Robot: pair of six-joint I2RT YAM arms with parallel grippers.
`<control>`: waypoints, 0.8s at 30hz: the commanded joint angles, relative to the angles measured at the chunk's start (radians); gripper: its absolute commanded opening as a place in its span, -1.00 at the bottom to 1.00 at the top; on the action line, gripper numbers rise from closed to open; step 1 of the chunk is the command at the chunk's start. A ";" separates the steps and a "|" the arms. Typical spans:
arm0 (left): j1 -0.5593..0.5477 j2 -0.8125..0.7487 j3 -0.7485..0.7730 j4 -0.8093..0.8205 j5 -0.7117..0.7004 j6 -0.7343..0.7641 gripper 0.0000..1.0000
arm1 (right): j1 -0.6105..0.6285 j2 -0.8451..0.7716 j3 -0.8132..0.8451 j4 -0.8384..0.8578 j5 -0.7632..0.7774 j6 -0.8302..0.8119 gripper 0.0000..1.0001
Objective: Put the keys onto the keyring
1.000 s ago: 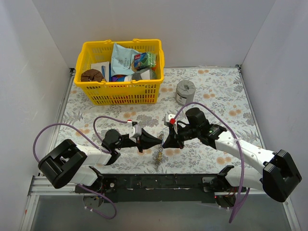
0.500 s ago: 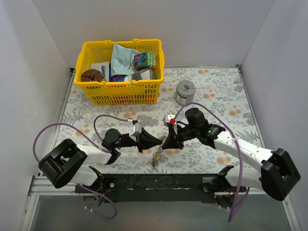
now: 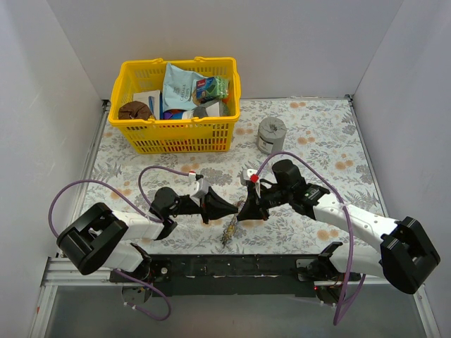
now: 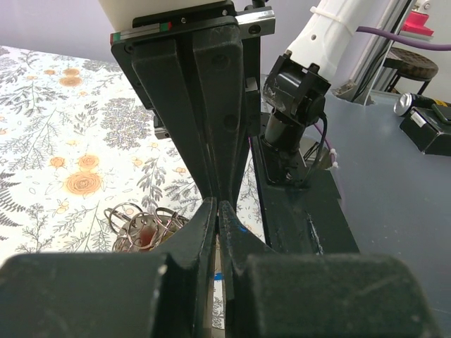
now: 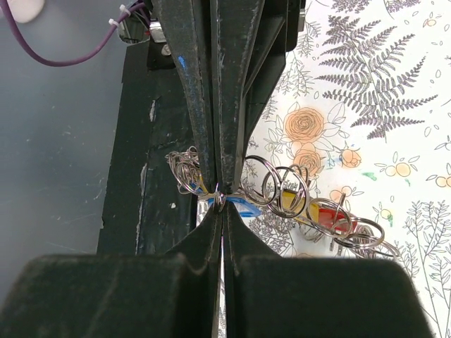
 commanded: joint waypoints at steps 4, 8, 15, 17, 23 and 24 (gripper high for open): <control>-0.003 -0.010 0.055 0.550 0.028 -0.028 -1.00 | 0.004 -0.024 -0.013 0.129 -0.033 0.051 -0.91; -0.003 -0.022 0.040 0.521 0.012 -0.005 -1.00 | 0.004 -0.035 -0.011 0.097 -0.007 0.034 -0.87; 0.005 -0.081 0.012 0.369 -0.006 0.104 -1.00 | 0.004 -0.082 -0.028 0.037 0.108 -0.001 -0.56; 0.007 -0.096 0.006 0.314 -0.006 0.128 -1.00 | 0.004 -0.096 -0.037 0.036 0.139 -0.008 -0.39; 0.011 -0.165 0.011 0.128 -0.017 0.230 -1.00 | 0.003 -0.142 -0.045 0.011 0.217 -0.026 -0.04; 0.011 -0.170 0.020 0.105 -0.021 0.242 -1.00 | 0.003 -0.148 -0.050 0.007 0.235 -0.029 -0.02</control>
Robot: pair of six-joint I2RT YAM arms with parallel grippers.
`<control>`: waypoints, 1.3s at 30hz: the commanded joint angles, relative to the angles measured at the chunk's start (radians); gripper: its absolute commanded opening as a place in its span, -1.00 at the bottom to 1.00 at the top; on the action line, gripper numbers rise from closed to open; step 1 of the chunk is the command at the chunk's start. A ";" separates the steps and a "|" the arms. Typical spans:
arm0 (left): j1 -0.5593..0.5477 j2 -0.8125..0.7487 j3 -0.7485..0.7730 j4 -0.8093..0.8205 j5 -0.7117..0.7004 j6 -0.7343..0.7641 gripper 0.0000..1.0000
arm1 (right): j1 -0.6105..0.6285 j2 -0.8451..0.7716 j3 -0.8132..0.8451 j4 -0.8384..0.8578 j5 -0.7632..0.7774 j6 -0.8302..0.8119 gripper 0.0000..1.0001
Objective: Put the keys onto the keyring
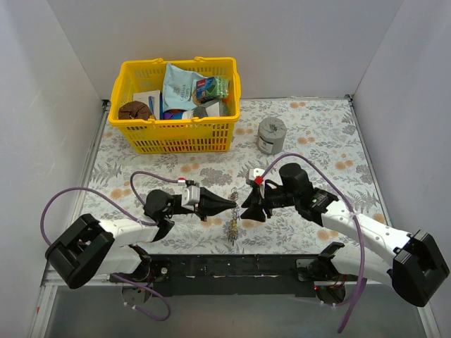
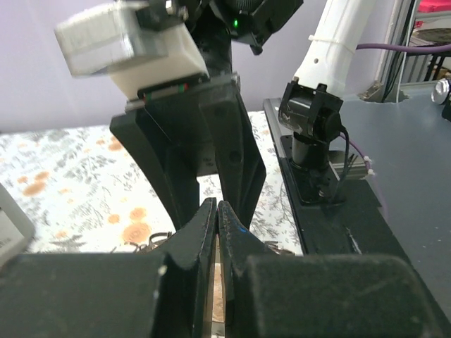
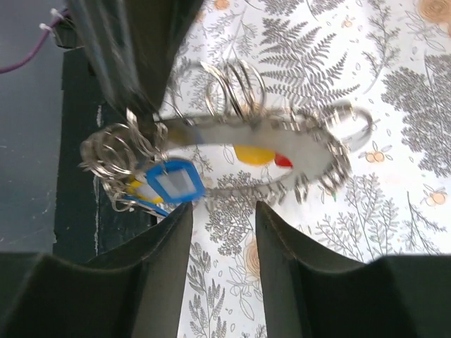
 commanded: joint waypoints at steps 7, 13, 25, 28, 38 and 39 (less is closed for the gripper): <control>0.007 0.004 0.095 0.030 0.023 0.124 -1.00 | -0.007 -0.126 -0.042 0.016 0.144 -0.001 0.11; 0.006 0.190 0.170 0.242 0.050 -0.016 -1.00 | -0.022 -0.193 -0.056 0.018 0.219 0.020 0.32; 0.006 0.279 0.142 0.148 -0.059 0.094 -0.93 | -0.030 -0.269 -0.099 0.038 0.328 0.060 0.62; 0.006 0.301 0.024 0.237 -0.133 0.067 -0.81 | -0.032 -0.261 -0.094 0.036 0.328 0.062 0.63; 0.006 0.098 -0.156 0.108 -0.300 0.047 -0.28 | -0.035 -0.230 -0.097 0.059 0.308 0.060 0.64; 0.006 0.072 -0.153 0.062 -0.312 0.060 -0.02 | -0.035 -0.229 -0.099 0.061 0.303 0.062 0.64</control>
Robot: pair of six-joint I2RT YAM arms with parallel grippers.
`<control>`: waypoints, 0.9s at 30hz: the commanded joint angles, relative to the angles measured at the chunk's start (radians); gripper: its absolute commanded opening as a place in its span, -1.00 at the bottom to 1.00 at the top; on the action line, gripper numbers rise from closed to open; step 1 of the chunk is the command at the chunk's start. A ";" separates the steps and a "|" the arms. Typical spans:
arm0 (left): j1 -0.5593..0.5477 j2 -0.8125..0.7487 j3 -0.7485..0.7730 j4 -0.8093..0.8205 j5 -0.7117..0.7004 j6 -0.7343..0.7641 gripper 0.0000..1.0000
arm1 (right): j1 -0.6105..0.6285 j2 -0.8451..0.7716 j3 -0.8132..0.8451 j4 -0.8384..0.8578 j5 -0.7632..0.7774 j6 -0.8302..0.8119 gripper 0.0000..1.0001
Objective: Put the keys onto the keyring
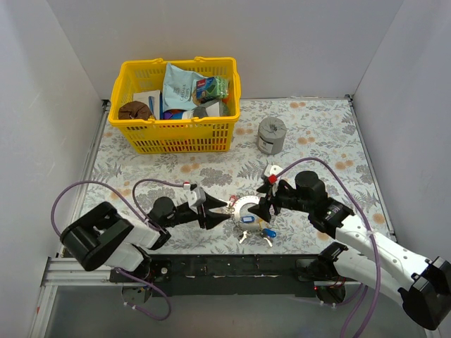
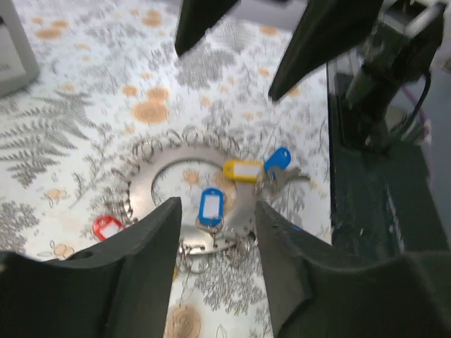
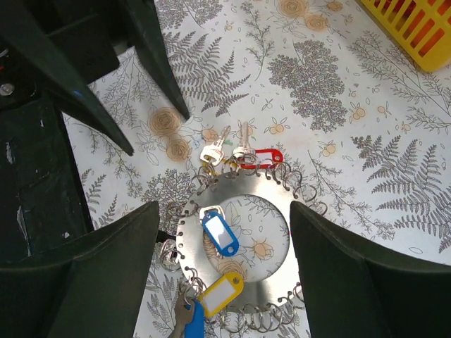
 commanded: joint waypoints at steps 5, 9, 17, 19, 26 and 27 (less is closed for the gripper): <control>0.000 -0.287 0.042 -0.233 -0.149 0.124 0.96 | -0.006 0.010 0.000 0.076 -0.021 0.011 0.67; 0.002 -0.322 0.089 -0.337 -0.217 0.097 0.96 | -0.006 0.023 0.001 0.082 -0.017 0.016 0.80; 0.002 -0.265 0.294 -0.734 -0.569 -0.155 0.96 | -0.009 0.062 -0.003 0.095 0.129 0.089 0.88; 0.003 -0.235 0.339 -0.817 -0.656 -0.208 0.96 | -0.018 0.082 0.000 0.089 0.195 0.126 0.89; 0.003 -0.181 0.392 -0.981 -1.047 -0.411 0.96 | -0.117 0.087 0.000 0.007 0.489 0.294 0.92; 0.005 -0.179 0.396 -1.000 -1.087 -0.428 0.96 | -0.137 0.066 -0.012 -0.007 0.541 0.312 0.92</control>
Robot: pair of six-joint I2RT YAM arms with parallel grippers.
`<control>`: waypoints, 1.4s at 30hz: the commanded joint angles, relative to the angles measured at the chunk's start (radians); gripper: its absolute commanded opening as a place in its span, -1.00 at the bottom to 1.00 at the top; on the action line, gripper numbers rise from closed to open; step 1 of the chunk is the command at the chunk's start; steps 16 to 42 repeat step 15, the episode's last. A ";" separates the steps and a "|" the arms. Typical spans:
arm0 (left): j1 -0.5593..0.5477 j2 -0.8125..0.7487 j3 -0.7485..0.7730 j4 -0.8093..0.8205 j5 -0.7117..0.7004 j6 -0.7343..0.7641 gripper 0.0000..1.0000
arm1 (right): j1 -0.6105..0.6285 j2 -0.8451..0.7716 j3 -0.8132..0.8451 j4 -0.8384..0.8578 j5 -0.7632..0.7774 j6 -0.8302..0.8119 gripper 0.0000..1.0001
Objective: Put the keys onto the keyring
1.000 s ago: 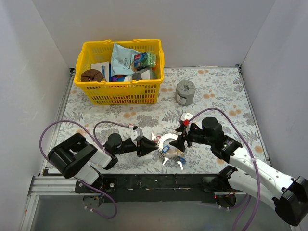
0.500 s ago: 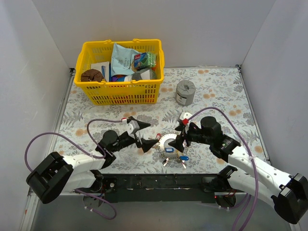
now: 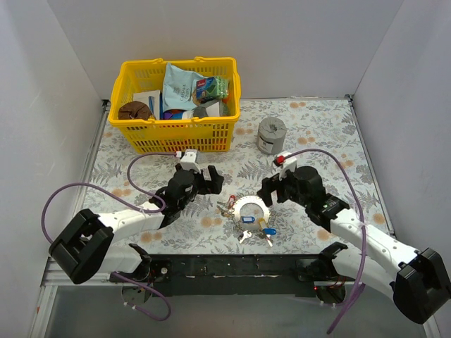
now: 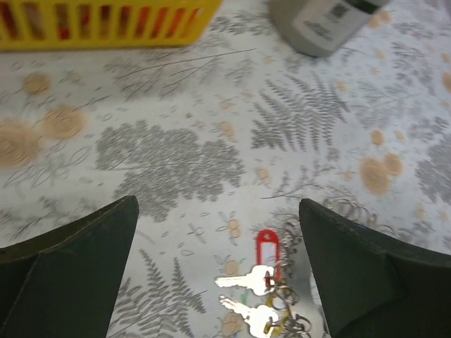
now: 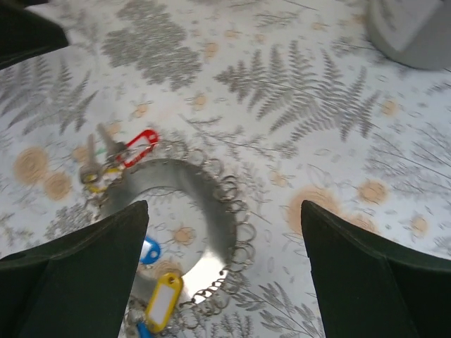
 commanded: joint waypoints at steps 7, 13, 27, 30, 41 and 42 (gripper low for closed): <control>0.004 -0.034 0.033 -0.224 -0.378 -0.151 0.96 | -0.139 -0.155 -0.067 -0.027 0.380 0.157 0.97; 0.004 -0.081 0.013 -0.197 -0.363 -0.129 0.96 | -0.141 -0.161 -0.090 0.022 0.391 0.161 0.97; 0.004 -0.093 0.020 -0.199 -0.368 -0.120 0.96 | -0.141 -0.158 -0.093 0.047 0.424 0.171 0.97; 0.004 -0.093 0.020 -0.199 -0.368 -0.120 0.96 | -0.141 -0.158 -0.093 0.047 0.424 0.171 0.97; 0.004 -0.093 0.020 -0.199 -0.368 -0.120 0.96 | -0.141 -0.158 -0.093 0.047 0.424 0.171 0.97; 0.004 -0.093 0.020 -0.199 -0.368 -0.120 0.96 | -0.141 -0.158 -0.093 0.047 0.424 0.171 0.97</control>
